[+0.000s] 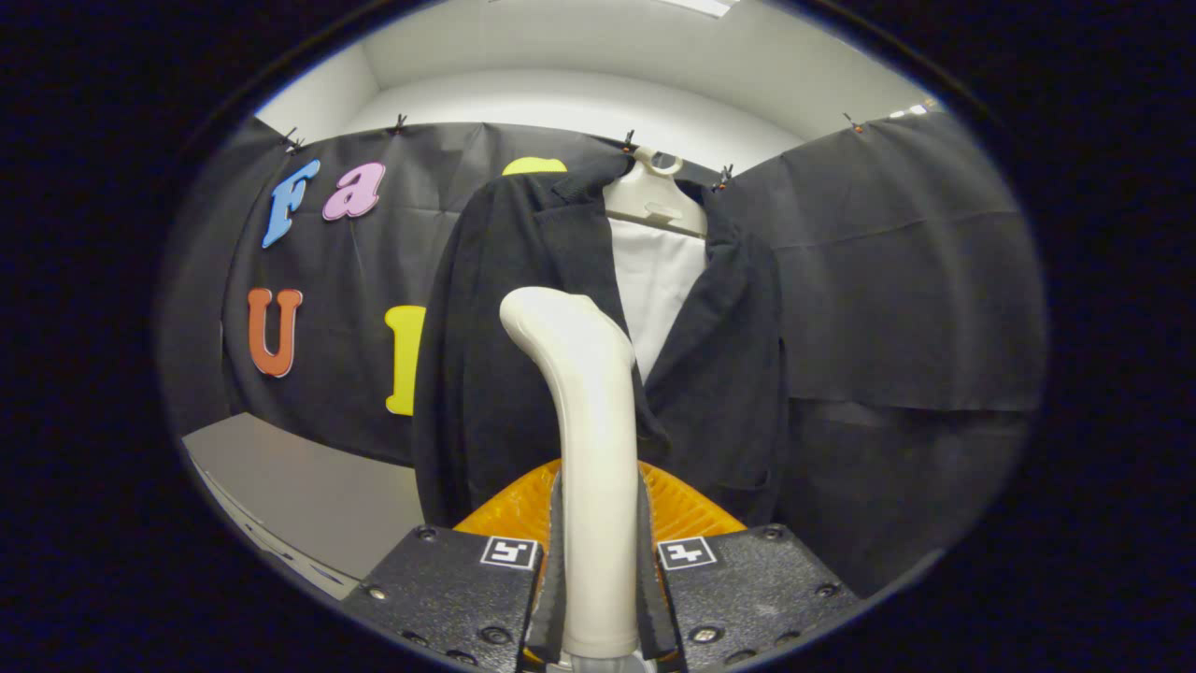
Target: Iron the clothes twice with a garment steamer, once on the left side and once on the right side.
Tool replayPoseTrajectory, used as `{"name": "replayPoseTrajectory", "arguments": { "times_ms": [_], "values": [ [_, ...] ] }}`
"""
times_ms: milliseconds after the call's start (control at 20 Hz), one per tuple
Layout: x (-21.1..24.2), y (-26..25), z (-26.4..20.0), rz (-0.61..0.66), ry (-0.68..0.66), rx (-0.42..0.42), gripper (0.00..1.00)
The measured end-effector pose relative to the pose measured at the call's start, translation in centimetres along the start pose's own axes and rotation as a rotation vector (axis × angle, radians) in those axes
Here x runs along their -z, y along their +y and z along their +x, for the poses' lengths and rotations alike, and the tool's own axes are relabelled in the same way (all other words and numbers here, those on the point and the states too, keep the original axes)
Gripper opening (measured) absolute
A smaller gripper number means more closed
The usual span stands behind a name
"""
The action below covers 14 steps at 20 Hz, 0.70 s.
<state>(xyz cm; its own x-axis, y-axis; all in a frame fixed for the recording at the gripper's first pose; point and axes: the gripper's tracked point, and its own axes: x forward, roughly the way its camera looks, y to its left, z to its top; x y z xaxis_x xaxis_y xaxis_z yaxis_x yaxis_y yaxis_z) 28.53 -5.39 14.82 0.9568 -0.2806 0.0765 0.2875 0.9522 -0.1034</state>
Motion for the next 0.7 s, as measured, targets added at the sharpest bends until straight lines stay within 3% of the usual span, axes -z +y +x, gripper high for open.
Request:
{"name": "replayPoseTrajectory", "arguments": {
  "times_ms": [700],
  "values": [
    [9.5,-1.2,0.1,-0.016,0.170,0.070,0.33]
  ]
}}
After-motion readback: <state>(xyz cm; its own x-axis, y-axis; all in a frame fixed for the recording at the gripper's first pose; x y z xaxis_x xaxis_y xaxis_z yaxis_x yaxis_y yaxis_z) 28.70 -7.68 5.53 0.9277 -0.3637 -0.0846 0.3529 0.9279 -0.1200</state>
